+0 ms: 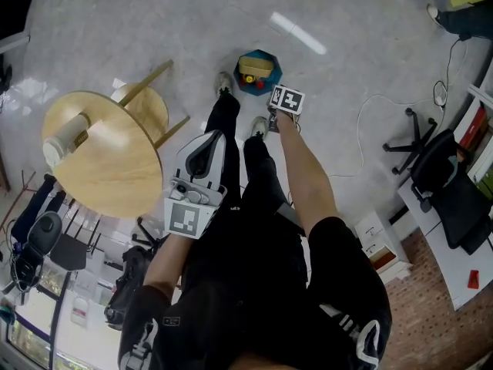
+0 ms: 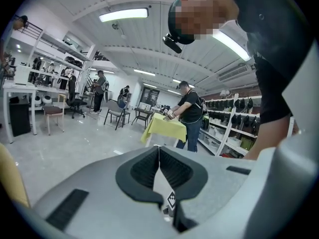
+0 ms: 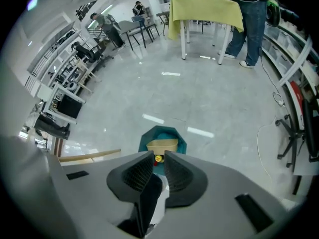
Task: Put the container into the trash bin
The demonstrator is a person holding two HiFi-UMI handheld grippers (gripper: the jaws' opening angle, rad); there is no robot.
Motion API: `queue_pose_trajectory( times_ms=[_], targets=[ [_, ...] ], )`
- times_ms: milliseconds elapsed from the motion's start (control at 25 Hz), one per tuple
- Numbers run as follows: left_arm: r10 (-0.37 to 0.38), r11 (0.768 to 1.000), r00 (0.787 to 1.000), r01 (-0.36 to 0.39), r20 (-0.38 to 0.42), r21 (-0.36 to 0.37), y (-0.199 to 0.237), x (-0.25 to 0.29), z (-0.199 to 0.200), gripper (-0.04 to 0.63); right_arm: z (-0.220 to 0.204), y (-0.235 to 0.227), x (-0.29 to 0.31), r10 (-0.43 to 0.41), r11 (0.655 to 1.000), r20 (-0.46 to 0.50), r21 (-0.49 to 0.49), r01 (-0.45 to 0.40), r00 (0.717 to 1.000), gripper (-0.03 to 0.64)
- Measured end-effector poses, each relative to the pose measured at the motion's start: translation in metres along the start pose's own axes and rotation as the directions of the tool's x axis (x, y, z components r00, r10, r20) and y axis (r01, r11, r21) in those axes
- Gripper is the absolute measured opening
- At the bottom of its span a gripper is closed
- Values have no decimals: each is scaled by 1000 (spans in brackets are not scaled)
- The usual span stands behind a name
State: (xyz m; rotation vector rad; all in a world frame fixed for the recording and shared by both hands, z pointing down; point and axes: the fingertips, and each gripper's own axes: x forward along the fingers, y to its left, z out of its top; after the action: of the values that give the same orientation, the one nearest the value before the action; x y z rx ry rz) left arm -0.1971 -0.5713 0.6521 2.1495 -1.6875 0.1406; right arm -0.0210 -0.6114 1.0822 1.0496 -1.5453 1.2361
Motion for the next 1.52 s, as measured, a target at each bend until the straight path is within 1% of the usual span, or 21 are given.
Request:
queue_pose_trajectory(
  times_ms=[40, 120, 240, 280, 360, 400, 480, 560, 680, 800, 880, 1040, 1120, 1240, 1320, 1400, 1520],
  targets=[
    [-3, 1000, 1000, 3, 8, 10, -4, -1, 4, 11, 3, 3, -8, 12, 1000, 14, 2, -12, 1000, 71],
    [-7, 1000, 1000, 7, 17, 24, -15, -8, 12, 11, 3, 8, -31, 37, 999, 41, 4, -37, 998, 50],
    [-7, 1000, 1000, 6, 25, 31, -42, -28, 26, 11, -5, 19, -80, 91, 996, 78, -13, -90, 993, 40],
    [-4, 1000, 999, 3, 40, 26, -53, -36, 33, 11, -7, 24, -100, 116, 993, 98, -31, -113, 988, 38],
    [-6, 999, 995, 3, 99, 35, -73, -45, 51, 11, 6, 37, -141, 174, 982, 162, -100, -159, 971, 35],
    [-10, 999, 992, 4, 127, 46, -82, -48, 61, 11, 15, 42, -162, 204, 973, 198, -147, -177, 959, 35],
    [-8, 998, 986, -2, 167, 62, -101, -61, 79, 11, 20, 51, -209, 257, 950, 252, -242, -196, 933, 34],
    [3, 996, 981, -21, 192, 90, -120, -80, 91, 11, 16, 58, -258, 300, 927, 304, -318, -200, 904, 32],
    [20, 992, 975, -48, 221, 121, -149, -107, 106, 11, 9, 68, -335, 367, 894, 401, -400, -200, 839, 32],
    [33, 989, 968, -68, 248, 134, -175, -133, 116, 11, -1, 76, -404, 420, 871, 479, -452, -193, 771, 31],
    [40, 989, 965, -76, 260, 128, -187, -149, 118, 11, -10, 83, -443, 453, 856, 520, -481, -190, 724, 31],
    [56, 985, 959, -98, 279, 140, -205, -178, 121, 11, -33, 95, -514, 520, 824, 574, -532, -195, 632, 29],
    [66, 981, 957, -113, 281, 154, -210, -190, 121, 11, -45, 100, -545, 540, 813, 596, -553, -184, 594, 29],
    [70, 979, 957, -119, 281, 164, -207, -205, 118, 11, -64, 110, -580, 550, 804, 627, -575, -149, 551, 28],
    [63, 980, 958, -112, 278, 163, -201, -213, 116, 11, -74, 118, -596, 549, 804, 648, -581, -124, 528, 28],
    [55, 982, 959, -102, 278, 157, -195, -217, 118, 11, -80, 125, -609, 541, 809, 664, -579, -103, 515, 28],
    [36, 985, 959, -81, 280, 152, -192, -217, 124, 11, -83, 130, -622, 527, 817, 681, -571, -81, 508, 28]
  ],
)
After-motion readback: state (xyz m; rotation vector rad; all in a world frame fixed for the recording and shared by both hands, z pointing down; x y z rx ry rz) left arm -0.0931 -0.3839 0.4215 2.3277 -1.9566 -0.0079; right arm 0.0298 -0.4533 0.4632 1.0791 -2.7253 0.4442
